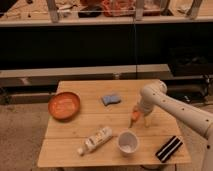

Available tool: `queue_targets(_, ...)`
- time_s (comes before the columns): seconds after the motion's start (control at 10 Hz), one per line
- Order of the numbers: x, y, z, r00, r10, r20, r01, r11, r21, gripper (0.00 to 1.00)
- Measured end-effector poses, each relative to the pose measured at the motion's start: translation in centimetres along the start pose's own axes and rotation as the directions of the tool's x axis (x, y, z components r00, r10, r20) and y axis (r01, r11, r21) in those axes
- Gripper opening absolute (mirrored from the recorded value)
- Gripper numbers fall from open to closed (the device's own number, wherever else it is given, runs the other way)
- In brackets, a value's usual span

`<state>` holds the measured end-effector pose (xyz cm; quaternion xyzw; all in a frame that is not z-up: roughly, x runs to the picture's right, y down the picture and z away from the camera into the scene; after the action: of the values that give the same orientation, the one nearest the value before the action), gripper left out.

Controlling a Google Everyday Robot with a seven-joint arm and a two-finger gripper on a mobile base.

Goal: Place the pepper in the ceramic bowl

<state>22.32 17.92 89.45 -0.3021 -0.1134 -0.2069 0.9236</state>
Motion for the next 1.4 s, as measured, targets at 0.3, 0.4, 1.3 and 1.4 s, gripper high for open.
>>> queue_targets(0.3, 0.2, 0.1, -0.4, 1.0, 0.001, -0.003, -0.001, 1.0, 0.0, 0.72)
queue_targets(0.4, 0.2, 0.1, -0.5, 1.0, 0.0, -0.004, 0.0, 1.0, 0.0, 0.65)
queue_targets(1.3, -0.3, 0.2, -0.9, 1.0, -0.01, -0.004, 0.01, 1.0, 0.007, 0.03)
queue_targets(1.4, -0.9, -0.1, -1.5, 1.0, -0.03, -0.004, 0.03, 1.0, 0.009, 0.03)
